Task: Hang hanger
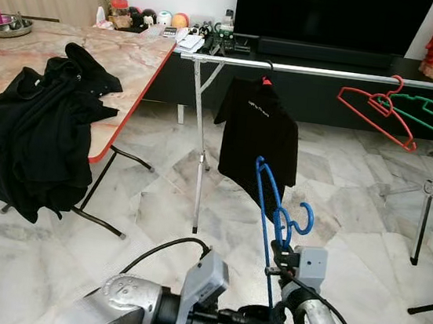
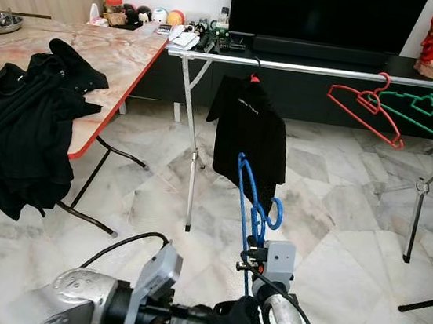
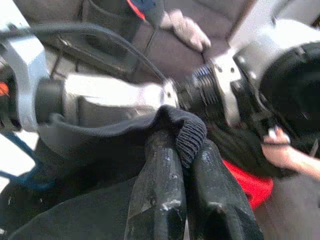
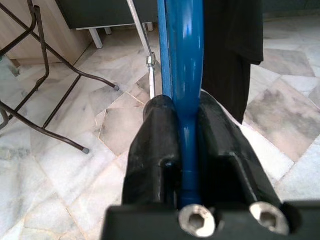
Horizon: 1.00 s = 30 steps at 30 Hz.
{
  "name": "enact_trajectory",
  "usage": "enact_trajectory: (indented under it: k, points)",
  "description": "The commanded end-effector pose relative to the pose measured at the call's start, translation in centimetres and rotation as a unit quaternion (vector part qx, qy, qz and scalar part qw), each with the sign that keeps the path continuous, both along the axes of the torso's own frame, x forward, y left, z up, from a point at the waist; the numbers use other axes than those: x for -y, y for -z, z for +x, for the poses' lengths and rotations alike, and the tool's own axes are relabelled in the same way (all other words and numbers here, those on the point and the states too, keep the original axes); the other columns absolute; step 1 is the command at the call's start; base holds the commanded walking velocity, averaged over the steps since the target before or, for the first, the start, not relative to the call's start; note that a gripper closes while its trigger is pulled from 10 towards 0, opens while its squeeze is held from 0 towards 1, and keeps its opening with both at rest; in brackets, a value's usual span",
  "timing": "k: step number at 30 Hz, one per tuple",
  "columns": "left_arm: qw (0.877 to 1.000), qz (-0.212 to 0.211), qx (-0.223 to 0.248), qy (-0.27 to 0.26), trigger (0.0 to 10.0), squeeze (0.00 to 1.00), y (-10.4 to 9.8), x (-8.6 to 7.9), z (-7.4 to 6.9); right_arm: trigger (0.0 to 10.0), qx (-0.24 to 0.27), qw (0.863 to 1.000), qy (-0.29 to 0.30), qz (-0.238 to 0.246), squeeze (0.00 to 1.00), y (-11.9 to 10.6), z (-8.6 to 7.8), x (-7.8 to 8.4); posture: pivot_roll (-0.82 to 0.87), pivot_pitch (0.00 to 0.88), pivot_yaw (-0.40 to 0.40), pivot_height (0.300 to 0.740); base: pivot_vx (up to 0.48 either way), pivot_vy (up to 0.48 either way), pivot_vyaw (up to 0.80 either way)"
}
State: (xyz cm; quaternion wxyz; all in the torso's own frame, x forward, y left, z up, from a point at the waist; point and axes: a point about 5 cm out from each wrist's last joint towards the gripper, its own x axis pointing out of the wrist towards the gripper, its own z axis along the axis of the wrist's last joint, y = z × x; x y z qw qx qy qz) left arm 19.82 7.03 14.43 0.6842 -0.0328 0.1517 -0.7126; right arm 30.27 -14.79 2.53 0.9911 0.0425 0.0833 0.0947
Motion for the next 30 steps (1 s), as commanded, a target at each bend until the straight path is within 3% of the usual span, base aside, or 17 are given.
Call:
enact_trajectory:
  k: [1,4,6,8,9,10,11,14,19,22,25,27,30]
  points:
    - [0.999,0.002,-0.001,0.049,0.0,0.00,-0.4,-0.2,-1.3,10.0,0.004,1.000,0.015,-0.001,0.00,-0.3,0.3,0.0,0.07,0.072,0.009,0.740,0.000,0.000,0.00]
    - [0.996,0.019,-0.004,0.092,0.0,0.00,-0.7,-0.7,-2.3,10.0,0.012,0.998,0.055,0.015,0.00,-1.0,1.0,0.2,0.08,0.071,0.010,0.740,0.000,0.000,0.00]
    - [0.994,0.023,-0.004,0.103,0.0,0.00,-0.7,-0.6,-2.6,10.0,0.013,0.994,0.101,0.032,0.00,-1.5,1.5,1.5,0.08,0.070,0.011,0.740,0.000,0.000,0.00]
    - [0.993,0.027,-0.009,0.117,0.0,0.00,-0.6,-0.4,-3.1,10.0,0.017,0.986,0.156,0.063,0.00,-1.9,1.8,2.8,0.08,0.069,0.012,0.740,0.000,0.000,0.00]
    - [0.991,0.027,-0.014,0.128,0.0,0.00,-0.5,-0.3,-3.5,10.0,0.019,0.972,0.212,0.105,0.00,-2.3,2.0,4.2,0.07,0.069,0.014,0.740,0.000,0.000,0.00]
    - [0.991,0.027,-0.014,0.128,0.0,0.00,-0.5,-0.3,-3.5,10.0,0.019,0.972,0.212,0.105,0.00,-2.3,2.0,4.2,0.07,0.069,0.014,0.740,0.000,0.000,0.00]
    - [0.991,0.028,-0.016,0.130,0.0,0.00,-0.4,-0.3,-3.7,10.0,0.017,0.958,0.248,0.145,0.00,-2.6,2.2,5.3,0.08,0.069,0.014,0.740,0.000,0.000,0.00]
    - [0.991,0.029,-0.018,0.129,0.0,0.00,-0.4,-0.3,-3.6,10.0,0.015,0.945,0.269,0.184,0.00,-3.0,2.6,5.9,0.08,0.071,0.011,0.740,0.000,0.000,0.00]
    - [0.991,0.030,-0.019,0.127,0.0,0.00,-0.5,-0.4,-3.6,10.0,0.022,0.948,0.256,0.186,0.00,-3.7,3.3,5.7,0.08,0.070,0.010,0.740,0.000,0.000,0.00]
    - [0.991,0.021,-0.017,0.133,0.0,0.00,-0.8,-0.3,-3.7,10.0,0.017,0.960,0.226,0.163,0.00,-3.5,3.3,5.3,0.08,0.069,0.010,0.740,0.000,0.000,0.00]
    - [0.992,0.005,-0.017,0.127,0.0,0.00,-1.1,0.0,-3.6,10.0,-0.020,0.979,0.144,0.143,0.00,-2.5,3.0,3.4,0.08,0.069,0.009,0.740,0.000,0.000,0.00]
    - [0.994,-0.001,-0.015,0.107,0.0,0.00,-1.1,0.1,-3.1,10.0,-0.050,0.990,0.076,0.104,0.00,-1.5,2.6,1.8,0.08,0.070,0.008,0.740,0.000,0.000,0.00]
    - [0.999,-0.006,-0.001,0.054,0.0,0.00,-0.8,0.2,-1.6,10.0,-0.079,0.992,0.044,0.091,0.00,-0.5,2.0,0.7,0.08,0.069,0.006,0.740,0.000,0.000,0.00]
